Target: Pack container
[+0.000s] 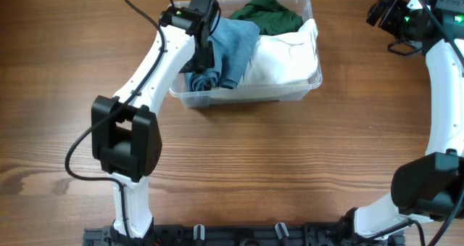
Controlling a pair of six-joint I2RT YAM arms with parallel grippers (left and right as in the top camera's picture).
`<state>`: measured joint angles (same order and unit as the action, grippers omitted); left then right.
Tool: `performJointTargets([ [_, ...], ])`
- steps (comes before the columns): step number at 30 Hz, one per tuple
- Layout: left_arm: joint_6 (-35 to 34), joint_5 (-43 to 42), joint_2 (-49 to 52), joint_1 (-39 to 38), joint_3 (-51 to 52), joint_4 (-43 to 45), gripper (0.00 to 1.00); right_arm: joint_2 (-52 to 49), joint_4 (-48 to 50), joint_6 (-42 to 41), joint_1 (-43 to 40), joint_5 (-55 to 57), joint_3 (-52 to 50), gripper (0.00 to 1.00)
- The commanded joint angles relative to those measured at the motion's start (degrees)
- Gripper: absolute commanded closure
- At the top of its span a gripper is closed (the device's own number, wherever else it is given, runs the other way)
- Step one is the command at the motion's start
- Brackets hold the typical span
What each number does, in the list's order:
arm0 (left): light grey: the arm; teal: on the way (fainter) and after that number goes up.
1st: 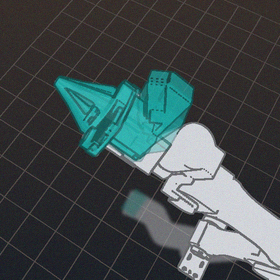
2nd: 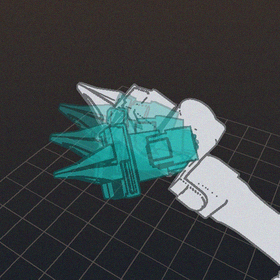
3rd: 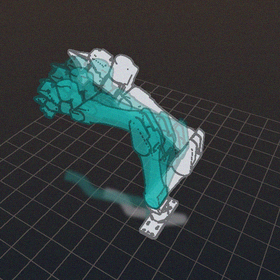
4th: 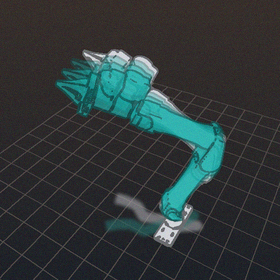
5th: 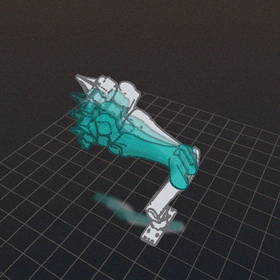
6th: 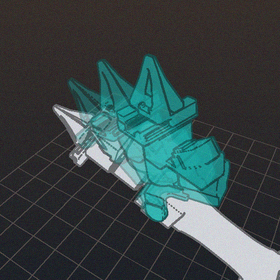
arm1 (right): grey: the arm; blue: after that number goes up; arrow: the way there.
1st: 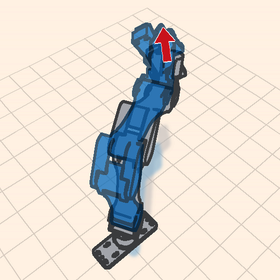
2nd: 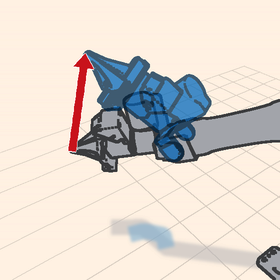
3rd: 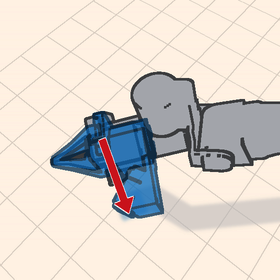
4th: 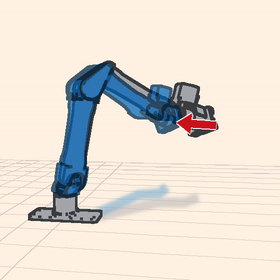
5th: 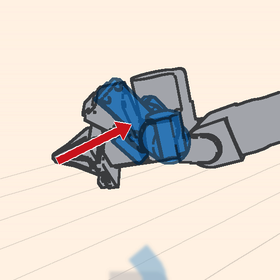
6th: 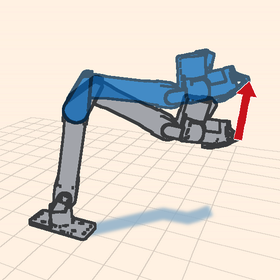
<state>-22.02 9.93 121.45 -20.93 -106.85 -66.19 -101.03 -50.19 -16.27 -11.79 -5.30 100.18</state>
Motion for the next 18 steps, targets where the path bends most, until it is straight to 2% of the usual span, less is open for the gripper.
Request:
performJointTargets([
  [1,-0.94,-1.99,3.93,-0.22,0.02,0.46,0.96,-0.76,0.02,-0.42,0.15,0.42,-0.24,0.00],
  [8,-0.92,-1.97,0.85,-0.20,0.00,0.79,0.96,-0.76,0.02,-0.42,0.15,0.42,-0.24,0.00],
  [18,-0.72,-2.01,-12.15,-1.07,0.00,-0.92,0.96,-0.76,0.04,-0.42,0.15,0.42,-0.24,0.00],
])
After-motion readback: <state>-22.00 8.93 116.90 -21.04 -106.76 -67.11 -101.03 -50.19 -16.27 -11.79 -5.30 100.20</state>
